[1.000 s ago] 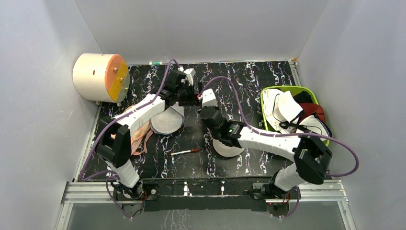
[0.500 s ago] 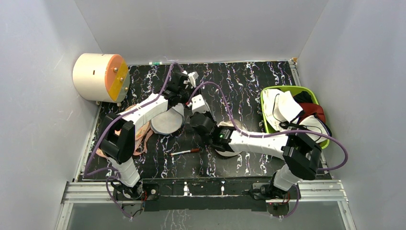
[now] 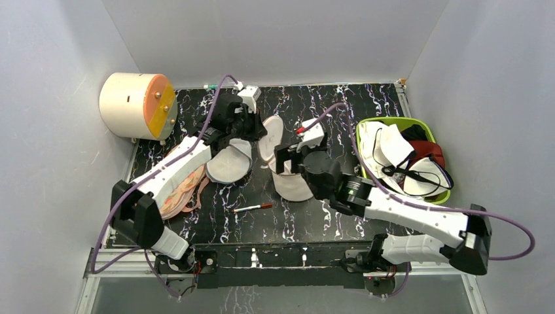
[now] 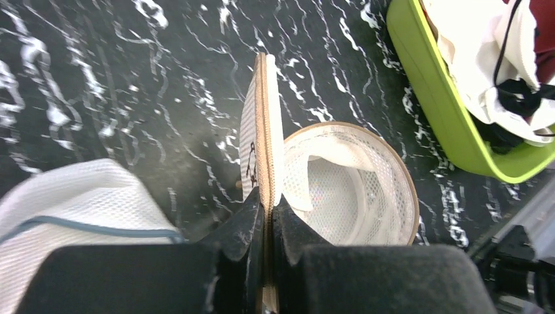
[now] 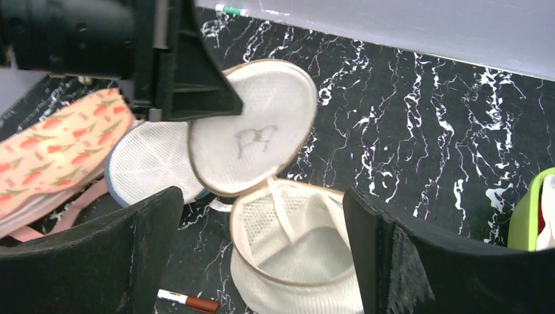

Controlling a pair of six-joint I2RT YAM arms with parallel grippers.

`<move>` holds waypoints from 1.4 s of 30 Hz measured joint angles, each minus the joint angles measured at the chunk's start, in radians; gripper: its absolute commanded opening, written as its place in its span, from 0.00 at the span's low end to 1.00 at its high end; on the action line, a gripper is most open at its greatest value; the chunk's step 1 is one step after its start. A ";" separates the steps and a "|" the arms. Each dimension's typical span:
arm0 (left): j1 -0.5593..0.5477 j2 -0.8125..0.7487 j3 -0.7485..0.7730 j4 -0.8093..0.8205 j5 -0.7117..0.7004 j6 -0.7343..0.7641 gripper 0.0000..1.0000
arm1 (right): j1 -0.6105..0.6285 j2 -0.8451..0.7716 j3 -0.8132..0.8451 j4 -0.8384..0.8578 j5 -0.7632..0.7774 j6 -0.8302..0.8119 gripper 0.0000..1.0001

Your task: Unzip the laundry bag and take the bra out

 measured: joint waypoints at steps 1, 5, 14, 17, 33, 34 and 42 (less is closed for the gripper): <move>0.000 -0.018 -0.006 0.002 -0.020 0.019 0.00 | -0.002 -0.023 0.000 -0.019 -0.002 0.009 0.98; 0.001 -0.108 -0.048 0.025 -0.089 0.108 0.00 | -0.053 -0.105 0.000 -0.106 -0.031 0.071 0.98; -0.080 -0.287 -0.187 0.150 -0.178 0.359 0.00 | -0.516 -0.053 0.011 -0.343 -0.333 0.211 0.98; -0.192 -0.301 -0.230 0.187 -0.231 0.473 0.00 | -0.568 -0.064 0.011 -0.382 -0.388 0.227 0.98; -0.607 -0.056 -0.334 0.298 -0.653 0.848 0.00 | -0.642 -0.399 0.014 -0.447 -0.408 0.233 0.98; -0.622 -0.037 -0.342 0.305 -0.671 0.848 0.00 | -0.642 -0.415 0.014 -0.449 -0.406 0.232 0.98; -0.671 0.092 -0.363 0.304 -0.705 0.785 0.01 | -0.642 -0.511 0.011 -0.448 -0.397 0.219 0.98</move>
